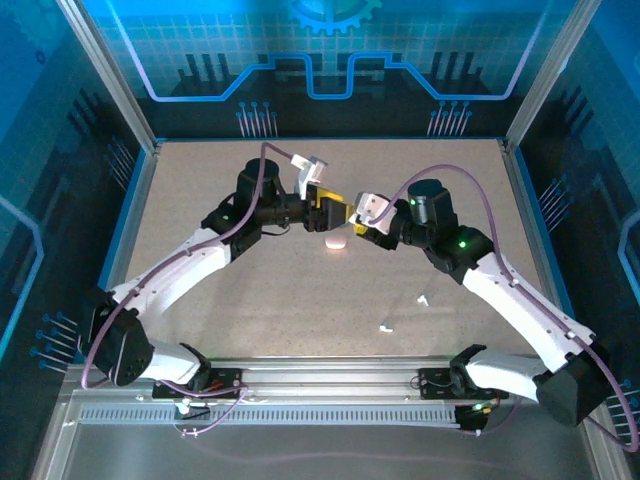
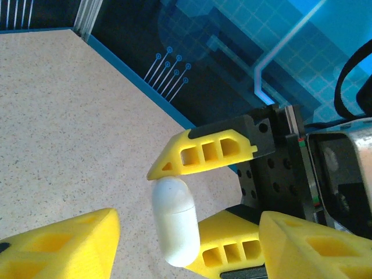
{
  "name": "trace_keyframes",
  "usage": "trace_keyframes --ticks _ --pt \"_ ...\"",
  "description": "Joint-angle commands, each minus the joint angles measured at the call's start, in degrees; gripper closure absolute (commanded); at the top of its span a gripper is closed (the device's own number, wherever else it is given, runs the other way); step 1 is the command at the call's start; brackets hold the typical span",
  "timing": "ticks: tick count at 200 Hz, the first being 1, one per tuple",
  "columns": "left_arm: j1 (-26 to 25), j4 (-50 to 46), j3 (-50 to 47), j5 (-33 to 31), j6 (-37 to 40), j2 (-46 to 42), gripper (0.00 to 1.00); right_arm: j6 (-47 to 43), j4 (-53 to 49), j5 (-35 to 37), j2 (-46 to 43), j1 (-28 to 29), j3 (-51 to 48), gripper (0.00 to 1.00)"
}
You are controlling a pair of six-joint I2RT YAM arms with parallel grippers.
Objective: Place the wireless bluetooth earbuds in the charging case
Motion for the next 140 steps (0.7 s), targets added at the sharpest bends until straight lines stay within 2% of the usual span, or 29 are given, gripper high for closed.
trace_keyframes --ticks 1,53,110,140 --pt "-0.33 -2.65 2.27 1.79 1.99 1.77 0.39 -0.20 2.50 0.15 -0.15 0.93 2.17 0.54" --pt "-1.60 -4.07 3.79 2.01 3.03 3.62 0.44 0.69 3.30 -0.50 -0.66 0.94 2.06 0.54" --pt "-2.02 -5.86 5.68 1.14 3.40 5.49 0.57 0.35 3.34 -0.87 -1.03 1.65 2.53 0.53" --pt "-2.38 -7.55 6.51 1.04 4.14 6.63 0.59 0.19 4.10 -0.79 -1.20 2.00 2.68 0.52"
